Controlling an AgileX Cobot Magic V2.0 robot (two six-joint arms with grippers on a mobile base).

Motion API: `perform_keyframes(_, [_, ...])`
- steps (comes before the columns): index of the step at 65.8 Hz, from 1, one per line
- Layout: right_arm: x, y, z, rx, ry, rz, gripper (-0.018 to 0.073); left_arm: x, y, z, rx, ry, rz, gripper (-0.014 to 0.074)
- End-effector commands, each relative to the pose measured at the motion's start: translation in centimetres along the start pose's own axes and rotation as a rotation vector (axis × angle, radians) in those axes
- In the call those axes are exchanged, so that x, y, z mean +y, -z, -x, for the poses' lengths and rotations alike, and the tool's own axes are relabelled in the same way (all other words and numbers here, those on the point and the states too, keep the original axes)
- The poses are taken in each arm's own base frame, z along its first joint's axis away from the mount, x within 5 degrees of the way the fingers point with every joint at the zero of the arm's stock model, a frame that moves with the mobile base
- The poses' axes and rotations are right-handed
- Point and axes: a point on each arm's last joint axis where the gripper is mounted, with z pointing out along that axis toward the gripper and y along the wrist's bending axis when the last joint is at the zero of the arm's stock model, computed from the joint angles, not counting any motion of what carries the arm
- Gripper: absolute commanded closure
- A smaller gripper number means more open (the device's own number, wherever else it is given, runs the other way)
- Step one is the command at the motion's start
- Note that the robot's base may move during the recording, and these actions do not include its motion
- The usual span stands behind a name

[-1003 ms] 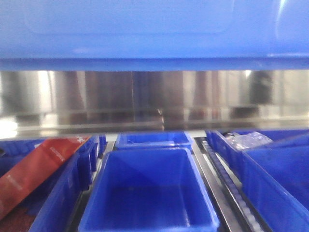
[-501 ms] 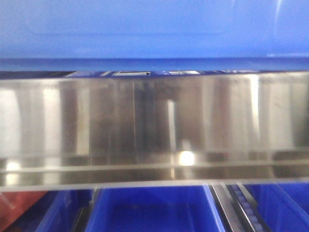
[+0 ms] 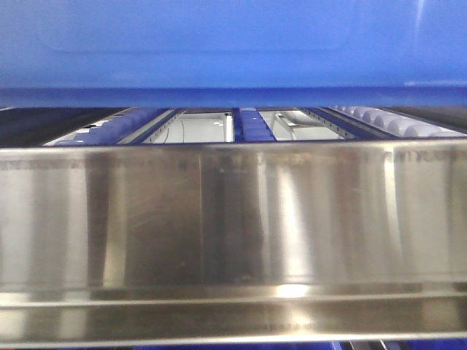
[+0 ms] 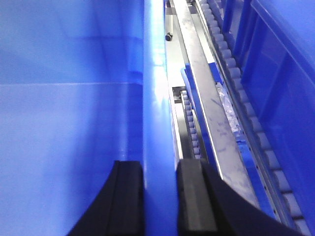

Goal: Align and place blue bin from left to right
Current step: 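Lower the blue bin with both grippers onto the rack's roller shelf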

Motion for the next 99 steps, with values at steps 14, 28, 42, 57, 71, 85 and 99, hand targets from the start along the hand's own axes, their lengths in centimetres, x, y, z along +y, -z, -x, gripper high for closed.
perform_keyframes(14, [2.8,1.0,2.3,-0.246,0.006,0.306,0.0638,-1.2,0.7,1.0,-0.096,0.017,-0.146,0.0707])
perform_keyframes(28, [2.8,1.0,2.3,-0.246,0.006,0.306,0.0638,-1.2,0.7,1.0,-0.096,0.017,-0.146,0.0707])
perform_keyframes(42, [2.8,1.0,2.3,-0.246,0.006,0.306,0.0638,-1.2,0.7,1.0,-0.096,0.017,-0.146,0.0707])
perform_keyframes(57, [2.8,1.0,2.3,-0.246,0.006,0.306,0.0638,-1.2,0.7,1.0,-0.096,0.017,-0.146,0.0707])
perform_keyframes(71, [2.8,1.0,2.3,-0.250,0.006,0.311,0.0638,-1.2,0.7,1.0,-0.096,0.017,-0.146,0.0707])
perform_keyframes(85, [2.1,0.2,2.9,-0.227,-0.022,0.243,0.0638,-1.6,0.0,1.2,-0.093,0.025,-0.157,0.0707])
perform_keyframes(99, [0.7,-2.8,3.8,-0.200,-0.085,0.161,0.0638,-2.0,-3.1,2.3,-0.083,0.096,-0.170,0.0707])
